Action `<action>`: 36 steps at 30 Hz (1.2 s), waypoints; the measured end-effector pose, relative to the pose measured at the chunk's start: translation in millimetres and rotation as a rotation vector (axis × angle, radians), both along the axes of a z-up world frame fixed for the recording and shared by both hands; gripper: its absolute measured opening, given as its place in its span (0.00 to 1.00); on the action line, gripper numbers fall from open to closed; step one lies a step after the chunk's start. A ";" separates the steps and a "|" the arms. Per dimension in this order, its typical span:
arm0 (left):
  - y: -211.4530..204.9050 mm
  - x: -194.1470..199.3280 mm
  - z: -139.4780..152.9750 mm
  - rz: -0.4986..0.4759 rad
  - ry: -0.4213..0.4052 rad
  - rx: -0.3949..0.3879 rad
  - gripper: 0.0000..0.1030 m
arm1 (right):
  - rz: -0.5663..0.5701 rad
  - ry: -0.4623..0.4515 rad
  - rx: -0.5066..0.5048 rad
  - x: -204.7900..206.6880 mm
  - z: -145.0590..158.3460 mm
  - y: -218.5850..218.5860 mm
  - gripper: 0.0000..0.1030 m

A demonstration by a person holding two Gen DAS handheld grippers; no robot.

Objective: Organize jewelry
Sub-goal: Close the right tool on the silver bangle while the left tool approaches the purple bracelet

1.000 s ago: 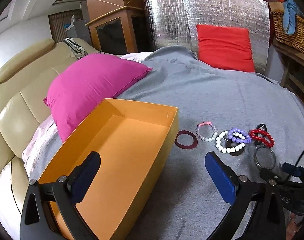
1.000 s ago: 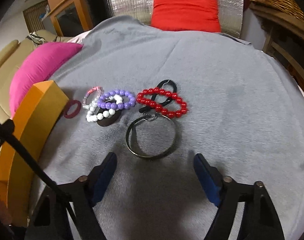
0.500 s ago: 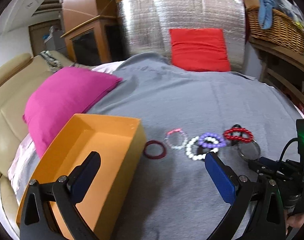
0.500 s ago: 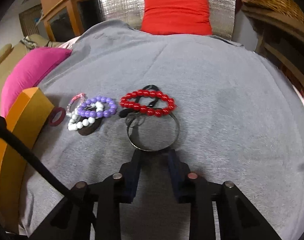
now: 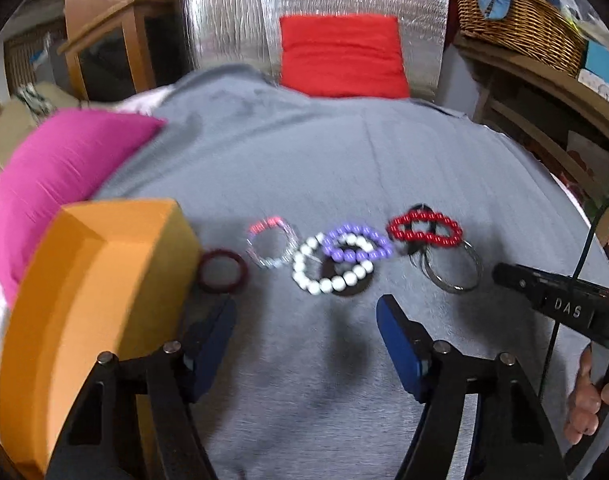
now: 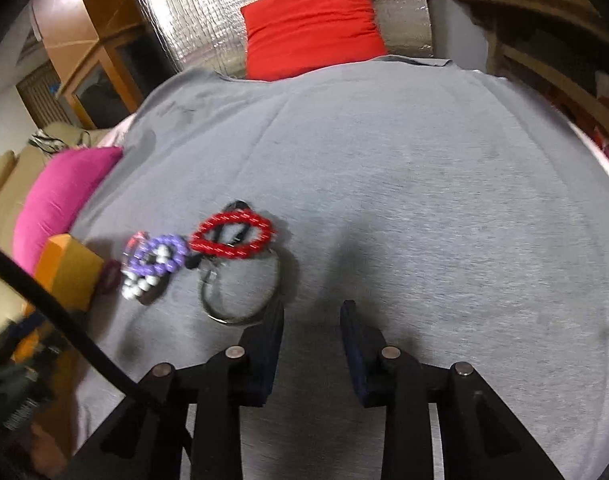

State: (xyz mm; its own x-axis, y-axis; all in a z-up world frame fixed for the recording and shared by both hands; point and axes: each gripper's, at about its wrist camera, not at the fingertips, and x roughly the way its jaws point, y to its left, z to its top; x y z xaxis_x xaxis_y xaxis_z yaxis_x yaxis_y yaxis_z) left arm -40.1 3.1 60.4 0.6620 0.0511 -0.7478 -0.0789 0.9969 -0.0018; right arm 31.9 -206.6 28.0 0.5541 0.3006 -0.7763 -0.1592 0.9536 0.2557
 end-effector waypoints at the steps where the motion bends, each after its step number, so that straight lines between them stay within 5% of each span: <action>1: 0.6 2.1 -3.3 -0.006 0.015 -0.014 0.71 | 0.011 0.003 0.025 2.7 1.3 3.7 0.34; 3: 1.7 6.5 -9.2 -0.009 0.037 -0.015 0.71 | 0.034 0.007 0.026 5.4 3.6 12.3 0.58; 7: 5.5 15.0 -18.9 -0.020 0.071 -0.017 0.71 | 0.030 -0.020 -0.005 7.7 4.1 25.0 0.63; 14: 7.5 26.4 -21.8 -0.065 0.075 -0.061 0.71 | -0.039 0.001 -0.084 17.6 -7.6 37.7 0.16; 17: 9.1 33.8 -21.7 -0.098 0.063 -0.108 0.63 | -0.046 -0.014 -0.104 17.2 -9.0 37.2 0.06; 21: 9.3 46.9 -26.7 -0.146 0.084 -0.155 0.46 | -0.049 -0.013 -0.124 14.0 -7.9 33.2 0.05; 26: 3.2 54.7 -33.4 -0.191 0.102 -0.178 0.41 | -0.058 -0.003 -0.137 8.5 -8.0 18.8 0.05; 36: -15.4 42.1 -38.8 -0.302 0.142 -0.244 0.11 | -0.080 0.013 -0.153 1.1 -3.5 0.9 0.05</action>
